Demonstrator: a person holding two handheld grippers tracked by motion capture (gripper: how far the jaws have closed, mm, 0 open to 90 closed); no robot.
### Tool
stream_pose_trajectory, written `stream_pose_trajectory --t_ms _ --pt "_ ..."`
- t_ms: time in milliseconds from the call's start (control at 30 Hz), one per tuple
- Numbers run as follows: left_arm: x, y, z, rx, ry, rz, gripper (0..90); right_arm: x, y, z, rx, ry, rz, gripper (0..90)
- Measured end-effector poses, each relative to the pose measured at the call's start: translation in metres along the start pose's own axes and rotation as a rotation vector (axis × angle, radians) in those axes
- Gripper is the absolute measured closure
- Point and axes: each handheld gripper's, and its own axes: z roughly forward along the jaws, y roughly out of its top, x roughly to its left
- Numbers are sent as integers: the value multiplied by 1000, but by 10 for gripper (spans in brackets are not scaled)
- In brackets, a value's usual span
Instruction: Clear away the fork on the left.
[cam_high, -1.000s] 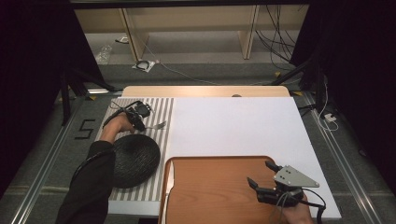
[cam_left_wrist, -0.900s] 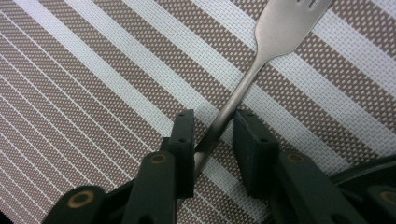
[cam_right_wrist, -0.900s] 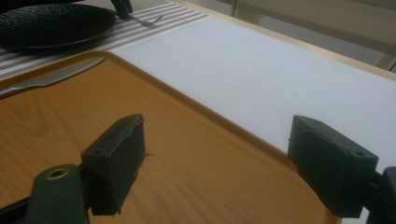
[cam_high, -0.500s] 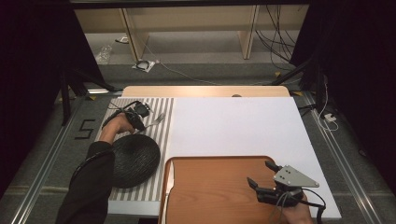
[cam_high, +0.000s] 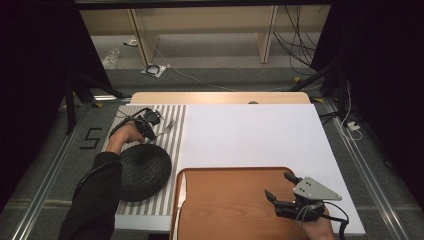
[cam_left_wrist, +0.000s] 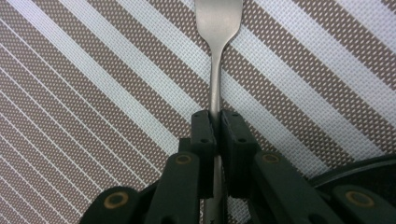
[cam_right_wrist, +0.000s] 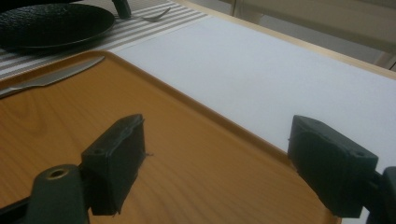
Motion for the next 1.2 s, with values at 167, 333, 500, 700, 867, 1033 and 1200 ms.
stream_pose_trajectory --t_ms 167,333,500,700,867,1033,1200 --pt "3 2 -6 -37 63 -3 840 0 0 0 0 0 0 201" --pt "7 5 -18 -78 117 1 840 0 0 0 -1 -2 1 201" --pt "11 5 -31 -93 135 8 840 0 0 0 0 -2 0 201" --pt "0 7 -48 -92 140 -4 839 0 0 0 -3 0 -2 202" --pt "-18 10 -61 -118 114 9 839 1 0 1 -2 -2 -3 203" --pt "-46 13 -80 -144 90 77 839 1 0 2 -1 -5 -6 206" --pt "-78 13 -94 -186 65 119 839 1 -1 2 3 -6 -8 207"
